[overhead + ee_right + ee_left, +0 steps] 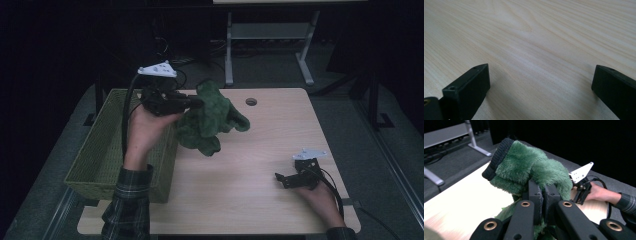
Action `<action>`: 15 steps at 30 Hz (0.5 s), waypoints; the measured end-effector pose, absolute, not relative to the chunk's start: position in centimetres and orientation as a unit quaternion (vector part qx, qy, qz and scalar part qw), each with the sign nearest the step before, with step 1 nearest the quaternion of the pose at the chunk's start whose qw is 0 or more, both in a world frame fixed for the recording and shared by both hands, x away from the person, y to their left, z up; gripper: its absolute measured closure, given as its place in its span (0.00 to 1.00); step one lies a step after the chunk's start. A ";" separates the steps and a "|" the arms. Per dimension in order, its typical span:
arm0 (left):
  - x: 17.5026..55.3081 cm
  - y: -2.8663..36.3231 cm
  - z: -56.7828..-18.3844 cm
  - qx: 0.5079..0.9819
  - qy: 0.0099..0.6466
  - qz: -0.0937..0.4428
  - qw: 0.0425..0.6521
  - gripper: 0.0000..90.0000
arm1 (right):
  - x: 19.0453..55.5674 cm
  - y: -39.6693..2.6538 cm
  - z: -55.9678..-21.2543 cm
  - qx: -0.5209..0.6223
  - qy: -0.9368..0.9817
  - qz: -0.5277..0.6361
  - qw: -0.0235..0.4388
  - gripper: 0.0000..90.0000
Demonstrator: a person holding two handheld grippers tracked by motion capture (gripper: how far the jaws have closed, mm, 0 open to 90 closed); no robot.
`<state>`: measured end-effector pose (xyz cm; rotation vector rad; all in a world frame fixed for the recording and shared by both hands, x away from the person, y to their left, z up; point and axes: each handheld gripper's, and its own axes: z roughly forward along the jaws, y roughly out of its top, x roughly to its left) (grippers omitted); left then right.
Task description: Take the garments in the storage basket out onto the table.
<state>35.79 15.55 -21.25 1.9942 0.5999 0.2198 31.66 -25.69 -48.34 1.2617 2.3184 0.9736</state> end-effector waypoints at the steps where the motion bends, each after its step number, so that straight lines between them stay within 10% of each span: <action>1: 35.8 15.1 -21.4 0.825 0.246 0.088 0.502 0.96 | 31.7 -25.7 -48.3 0.443 0.813 0.341 0.163 0.02; 15: 35.5 9.9 -25.9 0.838 0.225 0.040 0.496 0.96 | 31.7 -25.7 -48.3 0.443 0.813 0.341 0.163 0.02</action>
